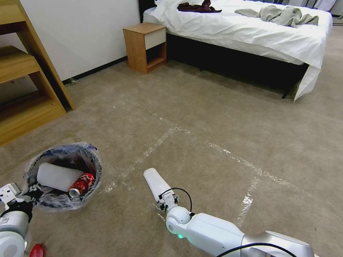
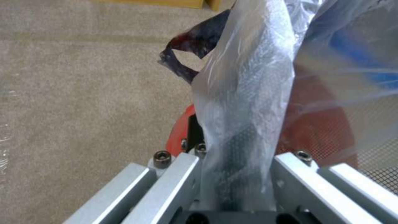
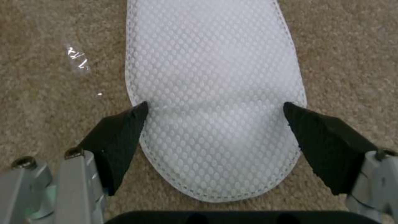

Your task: Pick up the trash bin and place the garbage on the floor into it.

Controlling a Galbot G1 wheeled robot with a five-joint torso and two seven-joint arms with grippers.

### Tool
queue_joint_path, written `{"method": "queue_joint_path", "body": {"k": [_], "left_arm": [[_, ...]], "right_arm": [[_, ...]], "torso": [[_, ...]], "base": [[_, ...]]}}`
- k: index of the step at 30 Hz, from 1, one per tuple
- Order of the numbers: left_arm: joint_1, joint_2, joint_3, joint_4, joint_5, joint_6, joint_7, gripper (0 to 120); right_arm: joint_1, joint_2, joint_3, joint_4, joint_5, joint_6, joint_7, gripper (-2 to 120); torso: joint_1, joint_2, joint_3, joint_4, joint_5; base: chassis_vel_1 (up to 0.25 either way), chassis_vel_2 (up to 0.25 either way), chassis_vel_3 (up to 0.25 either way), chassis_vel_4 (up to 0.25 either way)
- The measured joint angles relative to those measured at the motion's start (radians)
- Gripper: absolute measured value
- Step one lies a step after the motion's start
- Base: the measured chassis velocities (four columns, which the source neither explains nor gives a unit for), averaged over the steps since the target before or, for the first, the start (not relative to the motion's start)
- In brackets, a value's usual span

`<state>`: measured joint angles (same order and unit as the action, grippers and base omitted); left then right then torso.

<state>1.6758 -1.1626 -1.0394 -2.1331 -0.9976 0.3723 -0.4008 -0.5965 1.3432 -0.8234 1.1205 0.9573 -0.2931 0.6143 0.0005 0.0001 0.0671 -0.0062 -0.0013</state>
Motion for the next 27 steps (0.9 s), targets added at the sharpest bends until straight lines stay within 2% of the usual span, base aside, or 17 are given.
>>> {"method": "queue_joint_path", "body": {"k": [4,6,8,10,12,14,16,17,19,22,23,26,27], "left_arm": [[0.0,0.0,0.0,0.002,0.001,-0.001,0.0,0],[-0.001,0.002,0.0,0.007,0.002,-0.002,0.001,0],[-0.002,0.002,0.0,0.008,0.002,-0.002,0.001,0],[-0.003,0.002,0.001,0.011,0.004,-0.003,0.001,0],[-0.003,0.002,0.002,0.011,0.004,-0.003,0.001,0],[-0.005,0.002,0.003,0.011,0.004,-0.003,0.001,0],[-0.005,0.003,0.003,0.011,0.004,-0.003,0.001,0],[-0.006,0.006,0.003,0.011,0.003,-0.003,0.001,0],[-0.006,0.006,0.003,0.011,0.003,-0.003,0.001,0],[-0.008,0.005,0.004,0.015,0.003,-0.003,0.0,0],[-0.008,0.005,0.004,0.015,0.003,-0.003,0.0,0],[-0.01,0.004,0.005,0.022,0.005,-0.004,0.0,0],[-0.01,0.004,0.005,0.022,0.005,-0.004,0.0,0]], "right_arm": [[-0.002,-0.002,0.0,0.004,-0.002,0.0,0.0,82],[-0.005,-0.006,0.0,0.015,-0.003,0.0,0.002,72],[-0.006,-0.011,0.0,0.025,-0.003,0.0,0.005,70],[-0.009,-0.024,0.0,0.049,-0.001,-0.004,0.011,58],[-0.01,-0.026,-0.001,0.055,0.0,-0.005,0.013,54],[-0.011,-0.033,-0.003,0.066,0.001,-0.006,0.018,42],[-0.011,-0.034,-0.003,0.068,0.001,-0.006,0.019,39],[-0.011,-0.037,-0.003,0.077,0.002,-0.007,0.023,33],[-0.012,-0.039,-0.003,0.081,0.003,-0.008,0.025,29],[-0.018,-0.055,-0.004,0.114,0.004,-0.01,0.035,15],[-0.018,-0.055,-0.004,0.114,0.004,-0.01,0.035,15],[-0.025,-0.077,-0.003,0.149,0.004,-0.013,0.045,2],[-0.025,-0.077,-0.003,0.149,0.004,-0.013,0.045,2]], "torso": [[0.0,0.0,0.0,0.0001,0.0001],[0.0,0.0,0.0,0.0003,0.0003],[0.0,0.0,0.0,0.0003,0.0003],[0.0,0.0,0.0,0.0002,0.0001],[0.0,0.0,0.0,0.0001,0.0],[0.0,0.0,0.0,0.0001,0.0],[0.0,0.0,0.0,0.0001,0.0],[0.0,0.0,0.0,0.0,-0.0002],[0.0,0.0,0.0,-0.0001,-0.0001],[0.0,0.0,0.0,0.0,-0.0002],[0.0,0.0,0.0,0.0,-0.0002],[0.0,0.0,0.0,0.0,-0.0002],[0.0,0.0,0.0,0.0,-0.0002]], "base": [[0.0,0.0,0.0,0.0],[0.0,0.0,0.0,0.0],[0.0,0.0,0.0,0.0],[0.0,0.0,0.0,0.0],[0.0,0.0,0.0,0.0],[0.0,0.0,0.0,0.0],[0.0,0.0,0.0,0.0],[0.0,0.0,0.0,0.0],[0.0,0.0,0.0,0.0],[0.0,0.0,0.0,0.0],[0.0,0.0,0.0,0.0],[0.0,0.0,0.0,0.0],[0.0,0.0,0.0,0.0]]}}
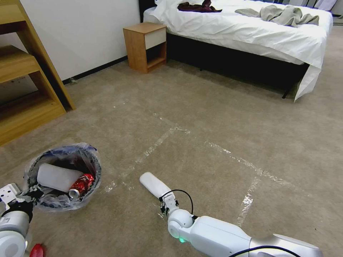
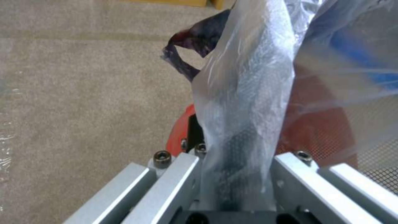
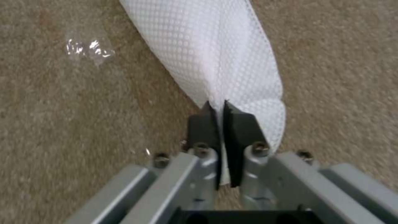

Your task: Pick up the trash bin and place the garbage on the floor into it.

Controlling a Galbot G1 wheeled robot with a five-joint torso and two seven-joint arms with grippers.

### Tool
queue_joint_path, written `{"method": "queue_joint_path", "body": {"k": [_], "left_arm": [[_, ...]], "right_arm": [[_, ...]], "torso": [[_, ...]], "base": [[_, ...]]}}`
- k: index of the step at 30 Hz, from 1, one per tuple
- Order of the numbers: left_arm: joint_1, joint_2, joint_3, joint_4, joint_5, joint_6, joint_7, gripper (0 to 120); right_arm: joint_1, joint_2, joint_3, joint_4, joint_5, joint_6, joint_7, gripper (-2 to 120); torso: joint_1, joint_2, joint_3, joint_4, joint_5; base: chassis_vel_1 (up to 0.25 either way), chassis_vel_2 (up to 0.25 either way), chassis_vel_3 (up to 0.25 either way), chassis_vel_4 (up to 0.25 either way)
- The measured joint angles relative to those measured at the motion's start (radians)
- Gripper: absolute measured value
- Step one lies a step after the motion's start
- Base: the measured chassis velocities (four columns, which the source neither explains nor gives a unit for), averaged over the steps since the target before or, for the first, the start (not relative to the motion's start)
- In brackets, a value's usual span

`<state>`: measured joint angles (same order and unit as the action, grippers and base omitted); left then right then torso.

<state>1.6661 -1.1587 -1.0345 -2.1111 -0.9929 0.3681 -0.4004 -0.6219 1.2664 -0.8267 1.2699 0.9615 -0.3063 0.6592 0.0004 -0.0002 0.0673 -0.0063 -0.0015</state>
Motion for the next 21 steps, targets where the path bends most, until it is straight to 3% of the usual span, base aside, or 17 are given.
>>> {"method": "queue_joint_path", "body": {"k": [13,21], "left_arm": [[-0.004,-0.011,0.01,-0.005,0.008,-0.002,-0.001,0],[0.003,-0.01,0.003,-0.009,0.008,-0.002,-0.001,0]], "right_arm": [[-0.01,-0.026,0.009,0.019,-0.006,0.004,0.0,0],[-0.01,-0.051,0.011,0.057,-0.006,0.067,-0.022,0]], "torso": [[0.0,0.0,0.0,0.0,0.0003],[0.0,0.0,0.0,0.0002,0.0002]], "base": [[0.0,0.0,0.0,0.0],[0.0,0.0,0.0,0.0]]}}
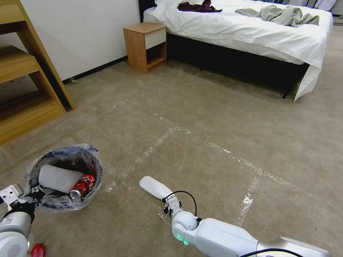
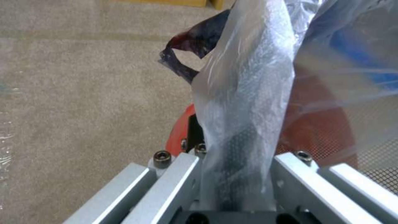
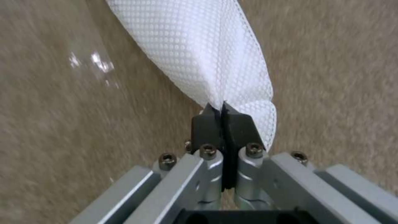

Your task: Pick up the trash bin and place the garbage on the floor into it.

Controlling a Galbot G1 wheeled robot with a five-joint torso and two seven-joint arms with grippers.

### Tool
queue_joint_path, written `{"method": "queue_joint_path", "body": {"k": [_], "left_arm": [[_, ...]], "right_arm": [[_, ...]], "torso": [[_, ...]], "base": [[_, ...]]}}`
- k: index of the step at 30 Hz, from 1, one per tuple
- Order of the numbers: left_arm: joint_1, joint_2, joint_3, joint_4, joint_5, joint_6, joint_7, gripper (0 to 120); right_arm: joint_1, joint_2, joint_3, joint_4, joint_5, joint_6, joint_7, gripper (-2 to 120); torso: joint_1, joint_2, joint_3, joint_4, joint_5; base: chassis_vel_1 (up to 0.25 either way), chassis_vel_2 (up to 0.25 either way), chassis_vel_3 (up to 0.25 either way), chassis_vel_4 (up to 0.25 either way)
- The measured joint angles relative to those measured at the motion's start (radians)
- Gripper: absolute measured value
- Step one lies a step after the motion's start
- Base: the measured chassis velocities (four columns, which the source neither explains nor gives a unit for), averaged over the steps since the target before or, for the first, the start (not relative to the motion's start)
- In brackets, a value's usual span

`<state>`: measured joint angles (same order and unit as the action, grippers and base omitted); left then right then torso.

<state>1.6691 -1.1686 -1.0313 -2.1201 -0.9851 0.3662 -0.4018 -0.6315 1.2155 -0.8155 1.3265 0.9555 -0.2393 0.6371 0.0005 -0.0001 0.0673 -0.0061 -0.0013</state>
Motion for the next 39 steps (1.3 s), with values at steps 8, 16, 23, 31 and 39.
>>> {"method": "queue_joint_path", "body": {"k": [8,16,23,31,39], "left_arm": [[-0.01,0.003,0.004,0.012,-0.001,0.0,0.0,0],[-0.016,0.008,0.009,0.017,-0.005,0.002,0.001,0],[-0.015,0.013,0.01,0.018,-0.02,0.008,0.001,0],[-0.008,0.02,0.024,0.015,-0.033,0.019,-0.002,0],[-0.005,0.032,0.031,0.004,-0.067,0.034,-0.014,0]], "right_arm": [[0.01,-0.122,0.054,0.12,0.018,0.103,-0.022,0],[0.004,-0.181,0.121,0.188,0.016,0.127,-0.017,0],[-0.012,-0.223,0.197,0.28,0.003,0.192,-0.061,0],[-0.021,-0.264,0.277,0.438,-0.038,0.366,-0.191,0],[0.018,-0.278,0.267,0.529,-0.05,0.453,-0.282,0]], "torso": [[0.0,0.0,0.0,-0.0002,-0.0002],[0.0,0.0,0.0,-0.0002,0.0],[0.0,0.0,0.0,-0.0001,0.0],[0.0,0.0,0.0,-0.0001,-0.0001],[0.0,0.0,0.0,-0.0001,-0.0001]], "base": [[0.0,0.0,0.0,0.0],[0.0,0.0,0.0,0.0],[0.0,0.0,0.0,0.0],[0.0,0.0,0.0,0.0],[0.0,0.0,0.0,0.0]]}}
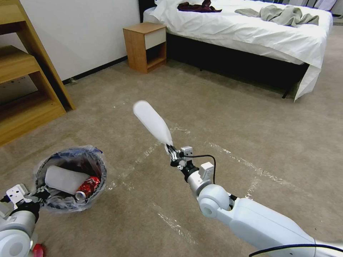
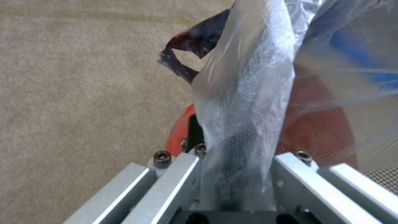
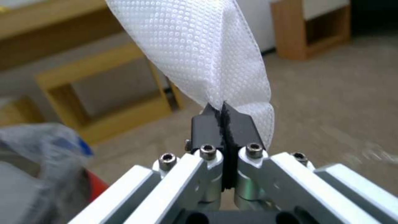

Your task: Pick up the trash bin and place the garbage on the floor into it.

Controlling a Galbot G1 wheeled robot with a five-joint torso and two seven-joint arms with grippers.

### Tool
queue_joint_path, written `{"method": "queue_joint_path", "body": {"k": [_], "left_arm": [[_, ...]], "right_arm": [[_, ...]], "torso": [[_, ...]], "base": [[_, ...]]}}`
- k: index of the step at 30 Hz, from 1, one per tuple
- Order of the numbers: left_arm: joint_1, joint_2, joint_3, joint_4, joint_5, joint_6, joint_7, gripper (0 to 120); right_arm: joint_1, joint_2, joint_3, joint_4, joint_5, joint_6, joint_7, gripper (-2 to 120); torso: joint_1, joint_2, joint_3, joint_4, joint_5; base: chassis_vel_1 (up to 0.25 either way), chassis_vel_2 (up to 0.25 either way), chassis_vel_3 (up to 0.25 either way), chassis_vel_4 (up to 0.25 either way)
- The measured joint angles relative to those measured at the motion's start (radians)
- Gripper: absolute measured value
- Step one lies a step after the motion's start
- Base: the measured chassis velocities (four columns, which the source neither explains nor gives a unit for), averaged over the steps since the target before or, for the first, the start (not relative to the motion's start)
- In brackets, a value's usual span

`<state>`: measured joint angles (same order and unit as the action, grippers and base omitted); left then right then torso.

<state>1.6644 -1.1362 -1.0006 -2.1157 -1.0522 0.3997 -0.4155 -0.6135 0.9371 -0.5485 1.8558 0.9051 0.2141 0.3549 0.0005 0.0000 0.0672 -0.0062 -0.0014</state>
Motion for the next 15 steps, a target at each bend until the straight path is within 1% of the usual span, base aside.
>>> {"method": "queue_joint_path", "body": {"k": [4,6,8,11,15], "left_arm": [[0.0,0.006,0.0,-0.003,-0.015,0.007,-0.004,0],[-0.007,0.018,0.0,-0.005,-0.039,0.015,-0.014,0],[-0.008,0.02,0.0,-0.005,-0.044,0.016,-0.015,0],[-0.014,0.032,0.0,-0.012,-0.074,0.026,-0.027,0],[-0.018,0.04,0.0,-0.014,-0.087,0.031,-0.033,0]], "right_arm": [[0.015,0.002,-0.012,0.012,0.0,0.019,-0.023,0],[0.046,0.01,-0.038,0.022,-0.001,0.057,-0.068,0],[0.052,0.013,-0.043,0.023,-0.001,0.065,-0.075,0],[0.106,0.034,-0.082,0.032,0.0,0.107,-0.115,0],[0.145,0.053,-0.114,0.039,0.01,0.124,-0.136,0]], "torso": [[0.0,0.0,0.0,0.0,0.0],[0.0,0.0,0.0,0.0,0.0],[0.0,0.0,0.0,0.0,0.0],[0.0,0.0,0.0,0.0,0.0],[0.0,0.0,0.0,0.0,0.0]], "base": [[0.0,0.0,0.0,0.0],[0.0,0.0,0.0,0.0],[0.0,0.0,0.0,0.0],[0.0,0.0,0.0,0.0],[0.0,0.0,0.0,0.0]]}}
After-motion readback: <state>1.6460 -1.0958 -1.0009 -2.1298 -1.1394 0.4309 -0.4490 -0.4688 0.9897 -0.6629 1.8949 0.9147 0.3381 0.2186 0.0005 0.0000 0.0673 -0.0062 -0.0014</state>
